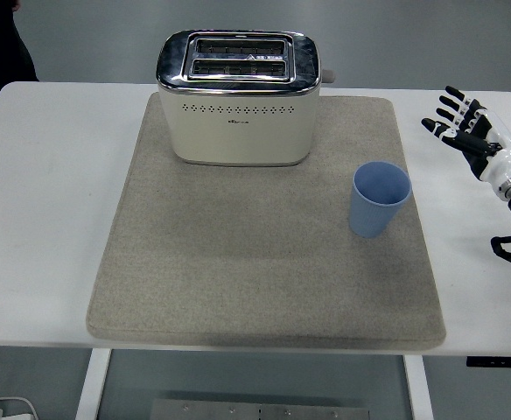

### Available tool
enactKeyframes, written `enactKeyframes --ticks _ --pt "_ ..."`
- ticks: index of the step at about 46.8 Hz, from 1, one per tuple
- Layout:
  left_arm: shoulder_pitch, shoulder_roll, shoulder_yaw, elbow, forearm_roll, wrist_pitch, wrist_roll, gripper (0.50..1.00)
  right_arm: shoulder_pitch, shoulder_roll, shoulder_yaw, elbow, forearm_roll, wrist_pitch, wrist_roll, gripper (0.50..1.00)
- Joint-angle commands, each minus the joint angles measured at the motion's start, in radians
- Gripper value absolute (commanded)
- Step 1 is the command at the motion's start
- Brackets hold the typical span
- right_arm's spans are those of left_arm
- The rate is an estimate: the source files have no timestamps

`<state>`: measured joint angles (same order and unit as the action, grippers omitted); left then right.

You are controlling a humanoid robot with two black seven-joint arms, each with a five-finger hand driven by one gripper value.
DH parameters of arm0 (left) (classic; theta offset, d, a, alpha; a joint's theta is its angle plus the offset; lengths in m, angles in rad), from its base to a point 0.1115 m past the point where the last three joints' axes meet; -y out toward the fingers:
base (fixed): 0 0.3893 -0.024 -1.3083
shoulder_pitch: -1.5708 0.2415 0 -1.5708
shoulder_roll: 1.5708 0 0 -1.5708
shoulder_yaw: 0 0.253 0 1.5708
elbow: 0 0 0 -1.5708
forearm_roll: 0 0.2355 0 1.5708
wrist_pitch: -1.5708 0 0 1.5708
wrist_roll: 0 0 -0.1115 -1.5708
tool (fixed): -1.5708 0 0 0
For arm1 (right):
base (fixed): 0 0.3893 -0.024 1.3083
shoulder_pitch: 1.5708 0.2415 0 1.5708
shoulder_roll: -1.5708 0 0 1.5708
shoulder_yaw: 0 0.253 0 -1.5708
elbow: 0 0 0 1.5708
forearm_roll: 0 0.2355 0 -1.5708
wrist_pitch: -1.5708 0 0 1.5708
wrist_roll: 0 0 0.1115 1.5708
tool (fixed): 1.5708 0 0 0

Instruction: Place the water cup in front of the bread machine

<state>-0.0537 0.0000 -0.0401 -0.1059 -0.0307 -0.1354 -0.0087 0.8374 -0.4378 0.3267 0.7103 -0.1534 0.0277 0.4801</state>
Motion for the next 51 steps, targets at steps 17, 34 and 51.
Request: enactKeyframes --ticks 17,34,51 --pt "0.002 0.0 0.0 0.0 -0.008 0.002 0.001 1.0 0.0 -0.006 0.0 0.017 0.0 -0.003 0.0 0.913" --pt "0.002 0.0 0.0 0.0 -0.008 0.002 0.001 1.0 0.0 -0.006 0.0 0.023 0.0 -0.002 0.0 0.915" --pt "0.0 0.0 0.0 0.0 -0.008 0.002 0.001 1.0 0.002 -0.006 0.0 0.024 0.0 0.011 -0.008 0.917"
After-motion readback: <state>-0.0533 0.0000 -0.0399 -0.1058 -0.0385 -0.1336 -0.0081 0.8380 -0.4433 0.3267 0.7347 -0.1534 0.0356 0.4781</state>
